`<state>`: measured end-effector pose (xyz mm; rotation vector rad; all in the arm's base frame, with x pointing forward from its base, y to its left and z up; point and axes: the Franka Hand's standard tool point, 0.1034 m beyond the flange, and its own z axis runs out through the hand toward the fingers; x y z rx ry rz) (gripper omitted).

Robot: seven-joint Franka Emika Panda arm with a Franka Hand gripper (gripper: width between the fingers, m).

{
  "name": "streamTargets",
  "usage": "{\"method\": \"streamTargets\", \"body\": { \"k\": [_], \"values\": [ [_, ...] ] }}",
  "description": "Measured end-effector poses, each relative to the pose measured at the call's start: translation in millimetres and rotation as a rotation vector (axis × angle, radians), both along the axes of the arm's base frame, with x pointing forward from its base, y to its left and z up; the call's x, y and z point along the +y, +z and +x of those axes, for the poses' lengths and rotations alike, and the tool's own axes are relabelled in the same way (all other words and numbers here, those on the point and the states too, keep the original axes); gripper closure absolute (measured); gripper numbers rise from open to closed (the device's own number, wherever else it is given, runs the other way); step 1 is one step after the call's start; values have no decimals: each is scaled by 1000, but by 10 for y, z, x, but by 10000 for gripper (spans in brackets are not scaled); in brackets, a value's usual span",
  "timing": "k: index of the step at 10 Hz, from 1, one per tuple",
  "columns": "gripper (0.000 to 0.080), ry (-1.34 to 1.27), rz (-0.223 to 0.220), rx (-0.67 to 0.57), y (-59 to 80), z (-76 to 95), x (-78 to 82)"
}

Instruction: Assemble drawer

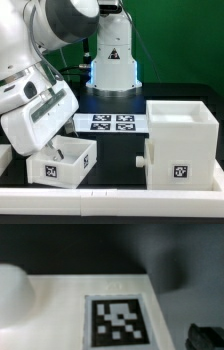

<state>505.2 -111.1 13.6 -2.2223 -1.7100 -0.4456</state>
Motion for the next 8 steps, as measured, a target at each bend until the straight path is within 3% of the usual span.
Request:
{"method": "streamTargets", "body": {
  "k": [4, 5, 8],
  "values": [
    [151, -9, -6, -5, 1, 13, -10],
    [151, -55, -34, -18, 15, 53, -16],
    [151, -166, -104, -18, 92, 116, 189]
  ]
}}
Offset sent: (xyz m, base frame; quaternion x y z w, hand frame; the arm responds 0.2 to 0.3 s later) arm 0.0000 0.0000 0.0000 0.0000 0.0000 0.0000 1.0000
